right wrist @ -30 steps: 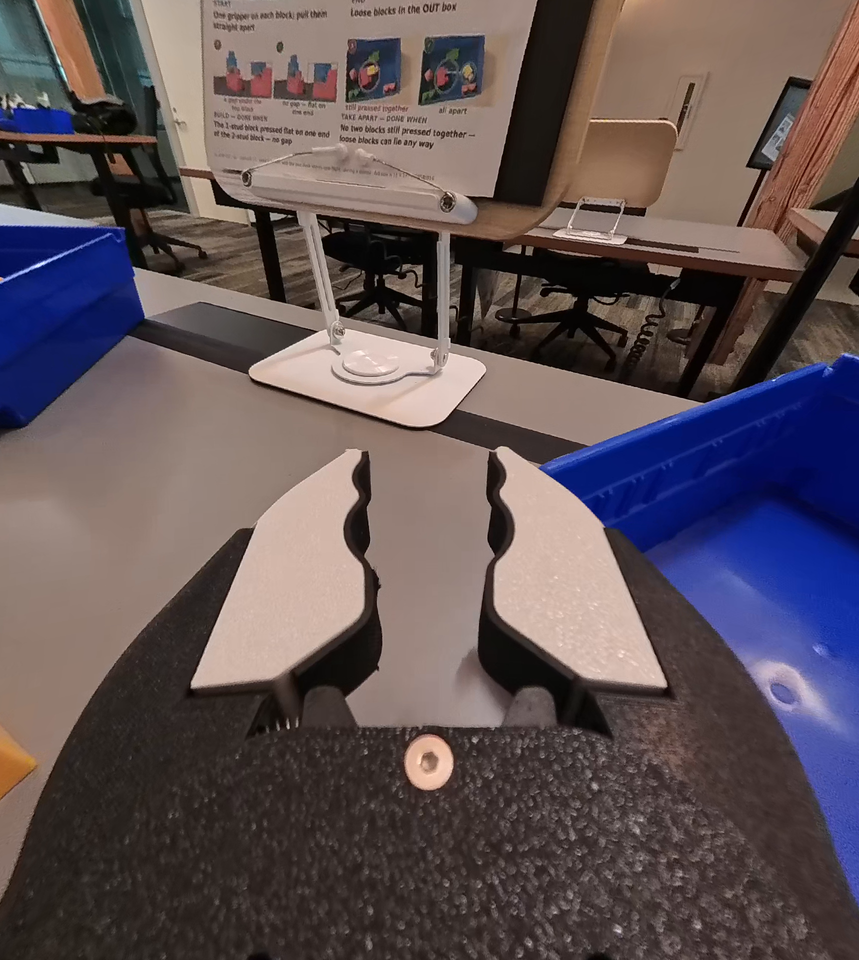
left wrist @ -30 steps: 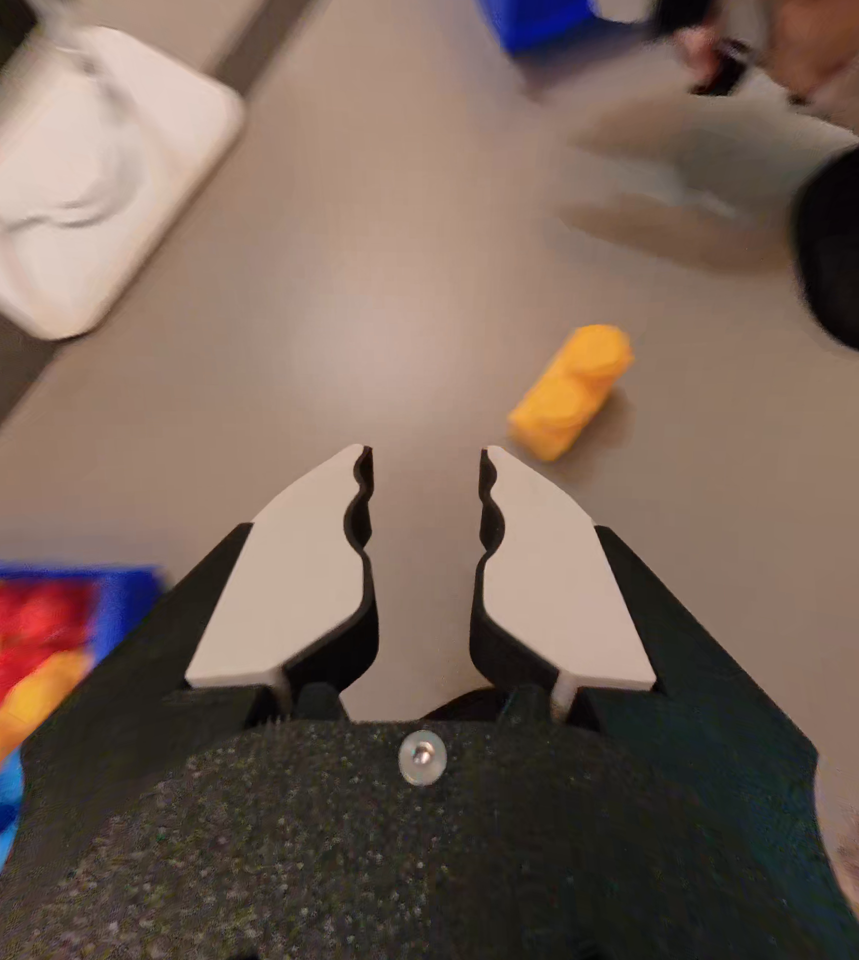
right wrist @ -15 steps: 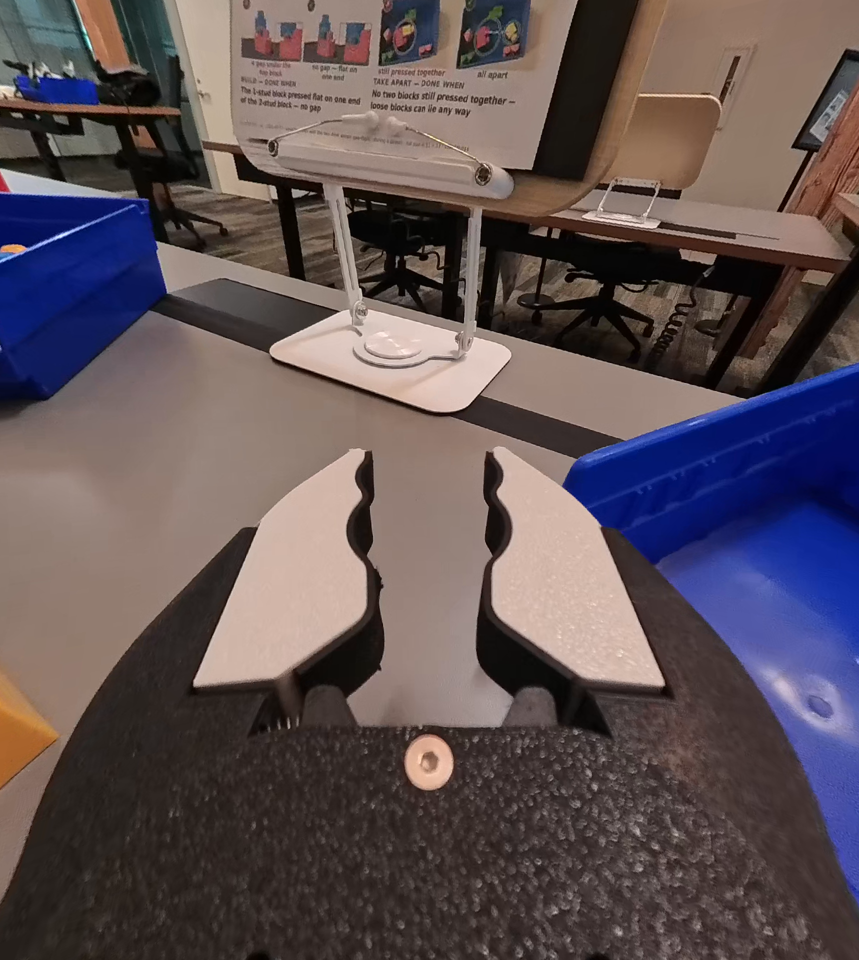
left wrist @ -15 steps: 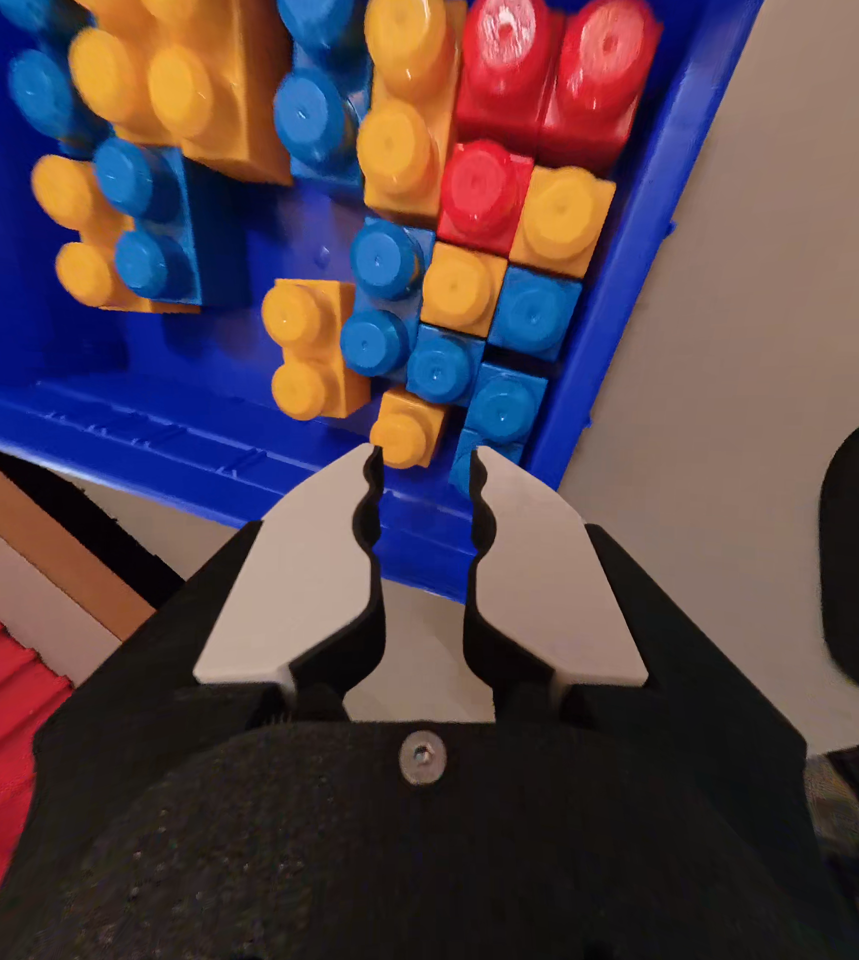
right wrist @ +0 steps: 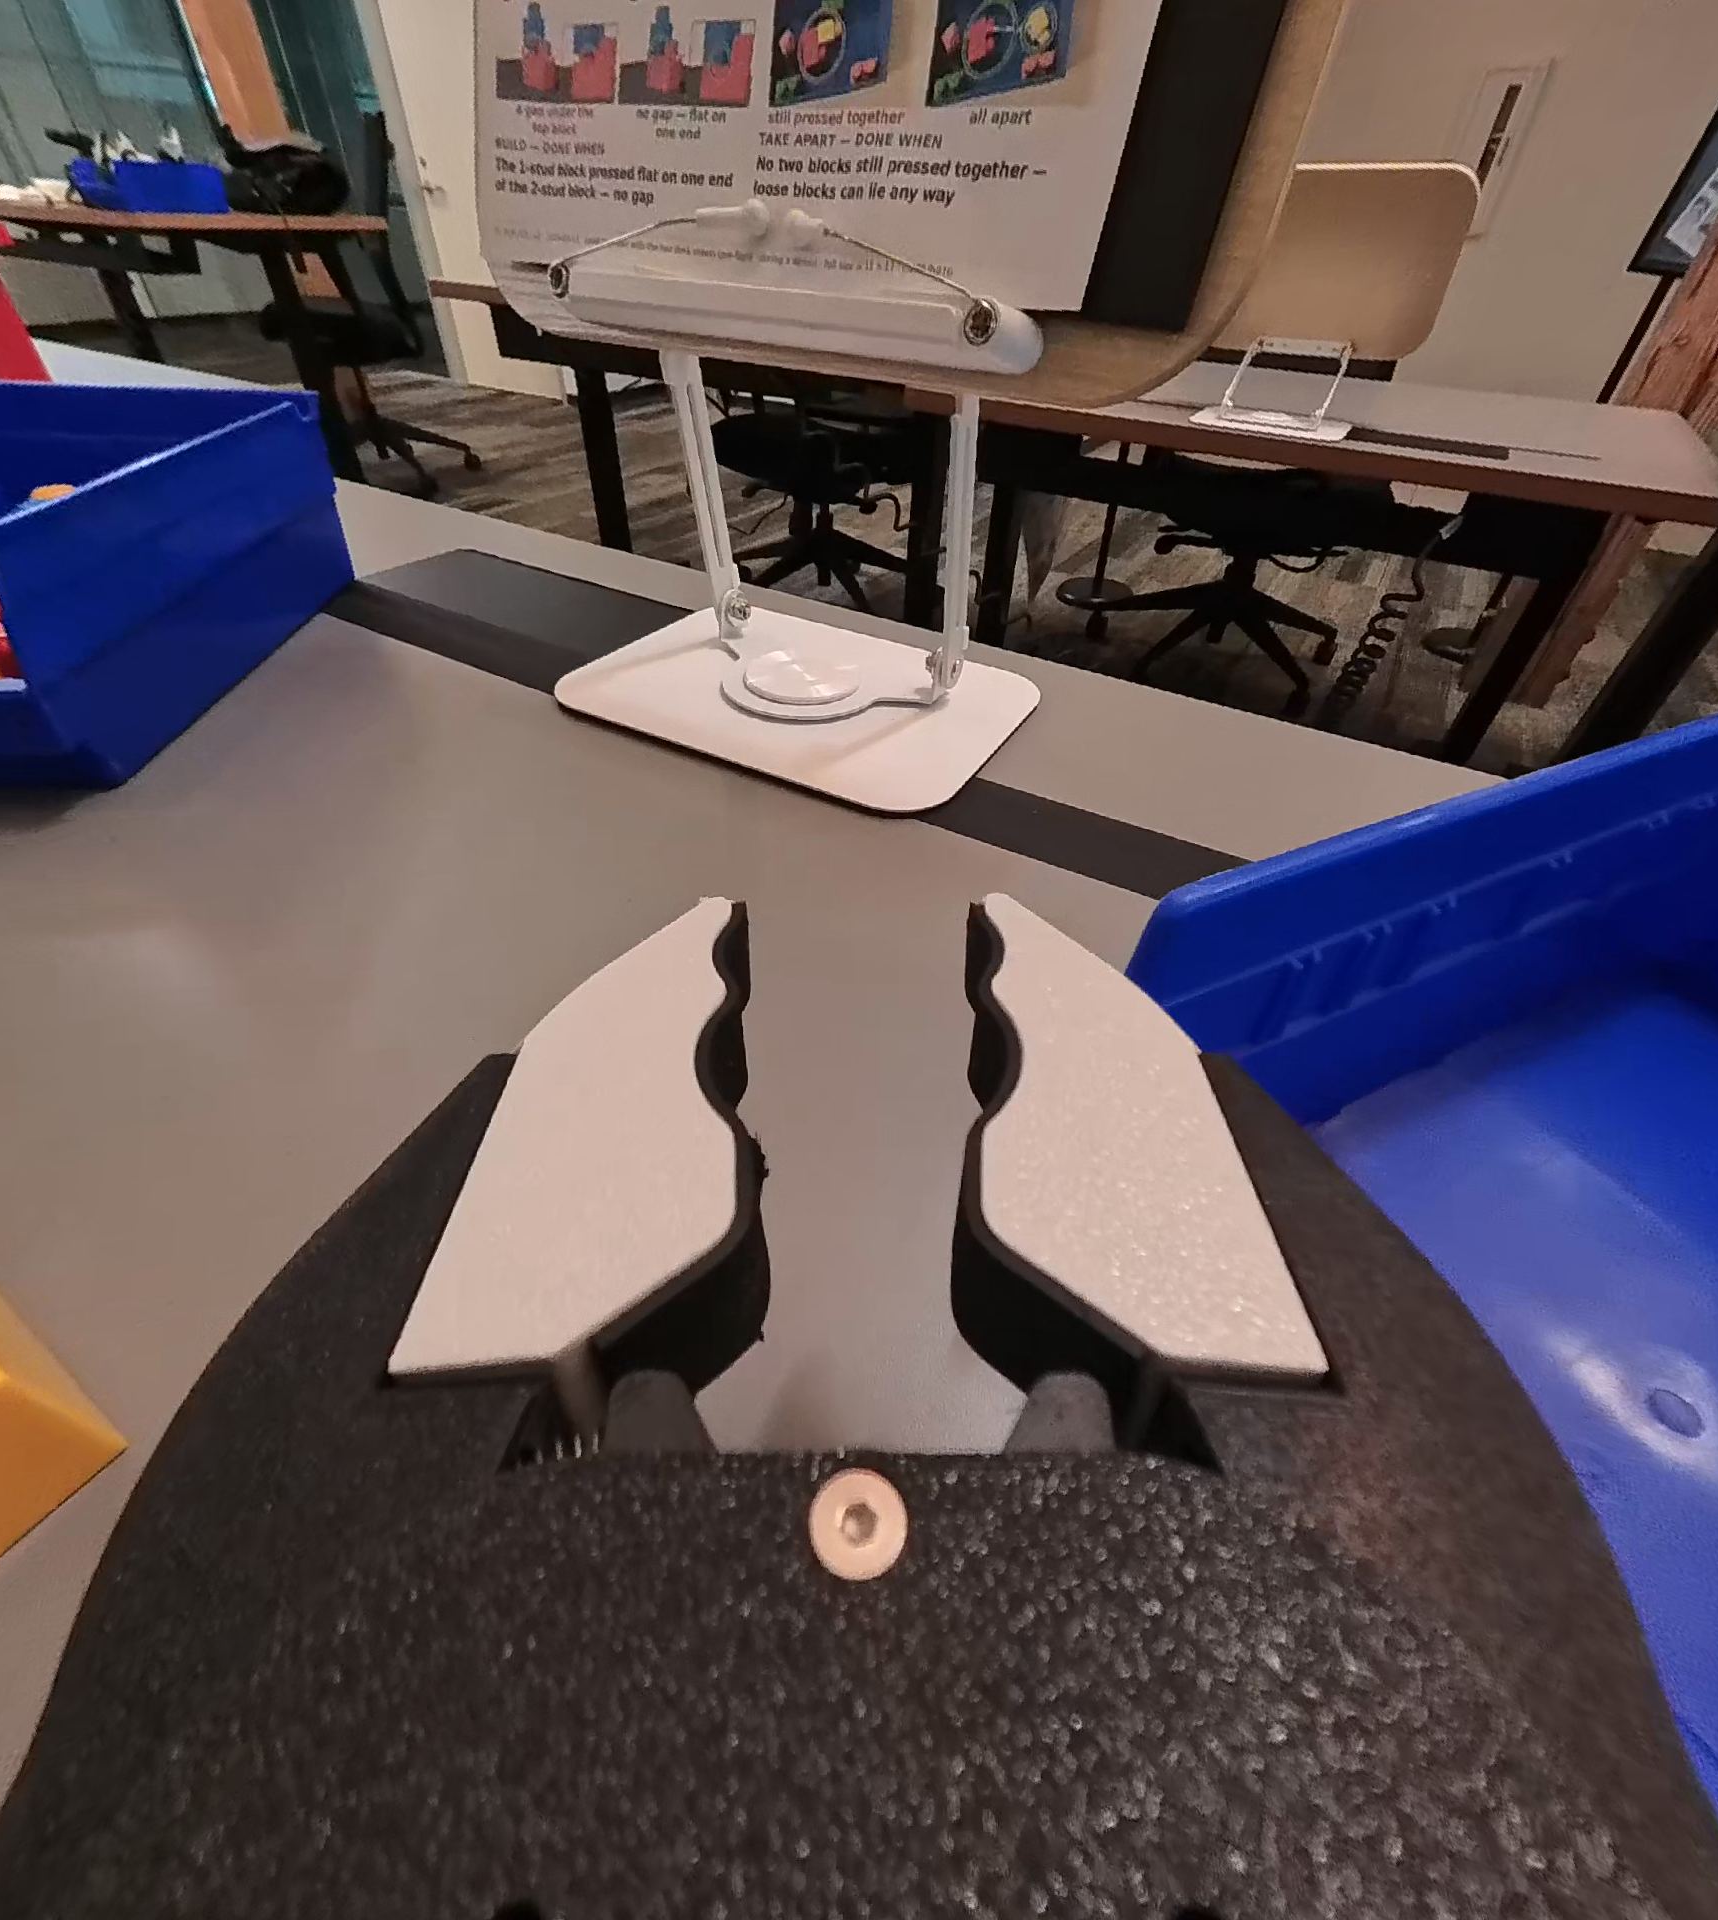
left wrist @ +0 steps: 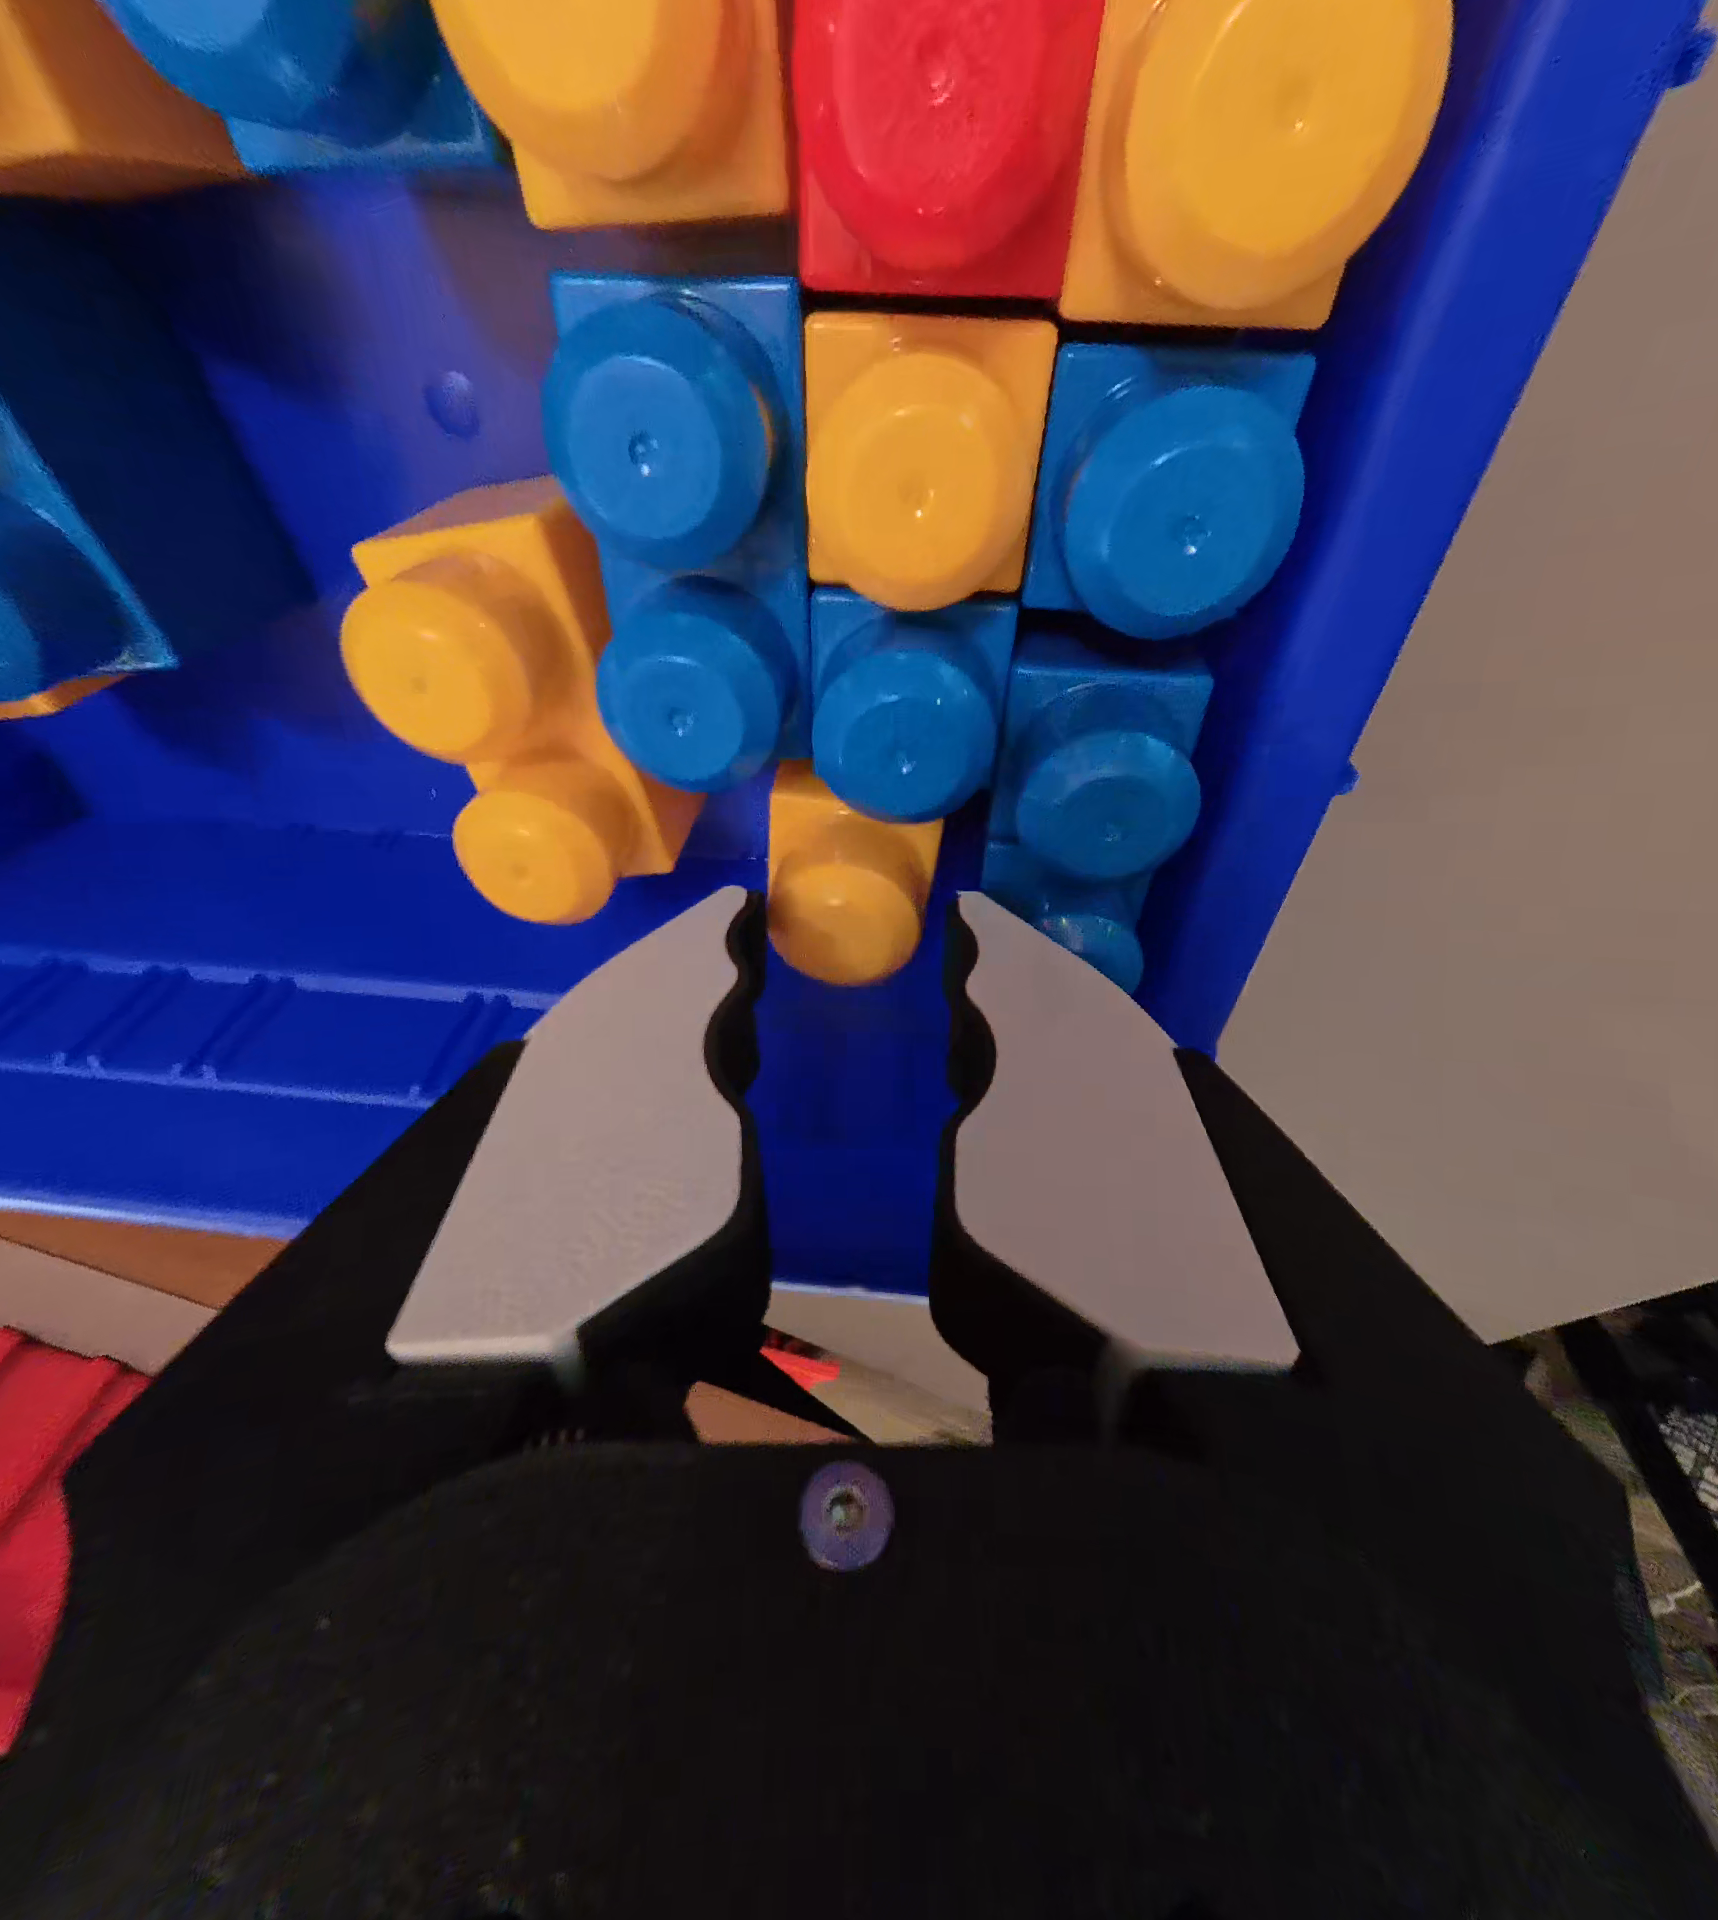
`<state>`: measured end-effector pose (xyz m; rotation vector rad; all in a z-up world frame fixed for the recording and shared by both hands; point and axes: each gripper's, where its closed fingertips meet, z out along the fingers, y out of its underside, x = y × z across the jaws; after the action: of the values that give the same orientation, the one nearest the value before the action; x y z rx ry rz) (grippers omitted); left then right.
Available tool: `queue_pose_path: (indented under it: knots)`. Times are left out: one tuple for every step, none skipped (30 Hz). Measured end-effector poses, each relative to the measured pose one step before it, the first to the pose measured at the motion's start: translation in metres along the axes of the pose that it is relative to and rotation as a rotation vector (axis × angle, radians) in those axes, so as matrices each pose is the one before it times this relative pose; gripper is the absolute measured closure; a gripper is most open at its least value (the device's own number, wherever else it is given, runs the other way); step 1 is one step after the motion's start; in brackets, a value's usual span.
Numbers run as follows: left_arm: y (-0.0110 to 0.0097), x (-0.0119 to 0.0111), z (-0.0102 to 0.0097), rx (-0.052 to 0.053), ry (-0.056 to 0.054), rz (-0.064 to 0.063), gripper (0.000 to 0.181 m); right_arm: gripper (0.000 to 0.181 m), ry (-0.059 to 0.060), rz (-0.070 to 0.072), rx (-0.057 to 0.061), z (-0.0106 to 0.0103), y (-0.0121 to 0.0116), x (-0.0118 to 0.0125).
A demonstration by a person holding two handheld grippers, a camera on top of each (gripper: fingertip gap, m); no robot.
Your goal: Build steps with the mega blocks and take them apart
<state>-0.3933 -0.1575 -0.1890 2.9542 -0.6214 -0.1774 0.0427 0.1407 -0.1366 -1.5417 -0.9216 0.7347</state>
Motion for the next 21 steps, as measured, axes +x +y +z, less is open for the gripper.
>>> queue_pose_path:
  knots:
    - [-0.00078,0.00003,0.00289,-0.0089,0.0008,0.0091,0.152,0.142,-0.0008,-0.0001,-0.0019,0.00027,0.00049,-0.00008]
    - [-0.00047,0.00023,0.00319,-0.0091,0.0015,0.0099,0.152,0.142,-0.0009,-0.0004,-0.0017,0.00026,0.00036,-0.00007]
    - [0.00003,-0.00008,0.00157,-0.0100,-0.0010,0.0057,0.152,0.142,-0.0007,-0.0001,-0.0022,0.00016,0.00054,-0.00001]
    - [0.00072,-0.00030,-0.00015,-0.0113,-0.0024,0.0027,0.151,0.142,0.0006,0.0008,-0.0019,0.00005,0.00042,0.00028]
    - [0.00109,-0.00137,-0.00170,-0.0098,-0.0134,0.0007,0.151,0.142,0.0012,0.0020,-0.0010,-0.00006,0.00034,0.00036]
    - [0.00126,-0.00068,-0.00466,-0.0041,-0.0125,0.0002,0.151,0.142,0.0008,0.0031,0.0001,-0.00014,0.00003,0.00043]
    - [0.00205,0.00045,-0.00837,-0.0031,-0.0116,0.0036,0.151,0.142,0.0008,0.0031,0.0013,-0.00024,-0.00019,0.00053]
    - [0.00159,0.00074,-0.01216,0.0024,-0.0183,0.0080,0.152,0.142,0.0006,0.0022,0.0029,-0.00023,-0.00069,0.00049]
    - [-0.00064,0.00257,-0.01526,0.0136,-0.0157,0.0111,0.152,0.142,-0.0005,0.0014,0.0024,-0.00012,-0.00055,0.00021]
    - [-0.00328,0.00477,-0.01702,0.0188,-0.0124,0.0157,0.152,0.142,-0.0014,0.0010,0.0013,-0.00008,-0.00044,-0.00006]
    - [-0.00612,0.00679,-0.01750,0.0212,-0.0112,0.0228,0.152,0.142,-0.0022,0.0007,0.0010,0.00004,-0.00032,-0.00033]
    - [-0.00994,0.00898,-0.01689,0.0248,-0.0076,0.0291,0.152,0.142,-0.0029,0.0007,0.0007,0.00014,-0.00031,-0.00061]
    - [-0.01353,0.01101,-0.01521,0.0298,-0.0028,0.0367,0.152,0.142,-0.0022,0.0003,0.0002,0.00000,-0.00023,-0.00066]
    - [-0.01701,0.01247,-0.01231,0.0349,0.0032,0.0442,0.152,0.142,-0.0009,-0.0009,-0.0006,-0.00015,-0.00012,-0.00059]
    - [-0.01925,0.01392,-0.00859,0.0353,0.0117,0.0475,0.152,0.142,-0.0023,-0.0013,-0.0009,-0.00019,-0.00018,-0.00074]
    - [-0.01976,0.01392,-0.00463,0.0296,0.0164,0.0481,0.152,0.142,-0.0011,-0.0006,0.0014,-0.00045,-0.00060,-0.00051]
    - [-0.01930,0.01276,-0.00099,0.0229,0.0140,0.0488,0.152,0.142,-0.0017,-0.0012,0.0026,-0.00060,-0.00083,-0.00053]
    - [-0.01892,0.01065,0.00238,0.0194,0.0100,0.0469,0.152,0.142,-0.0041,-0.0022,0.0031,-0.00064,-0.00108,-0.00086]
    - [-0.01782,0.00920,0.00503,0.0157,0.0128,0.0404,0.152,0.142,-0.0038,-0.0025,0.0043,-0.00075,-0.00131,-0.00093]
    - [-0.01585,0.00753,0.00736,0.0088,0.0139,0.0335,0.152,0.142,-0.0038,-0.0033,0.0040,-0.00067,-0.00099,-0.00080]
    - [-0.01373,0.00492,0.00904,0.0009,0.0072,0.0285,0.152,0.142,-0.0061,-0.0056,0.0008,-0.00051,-0.00034,-0.00135]
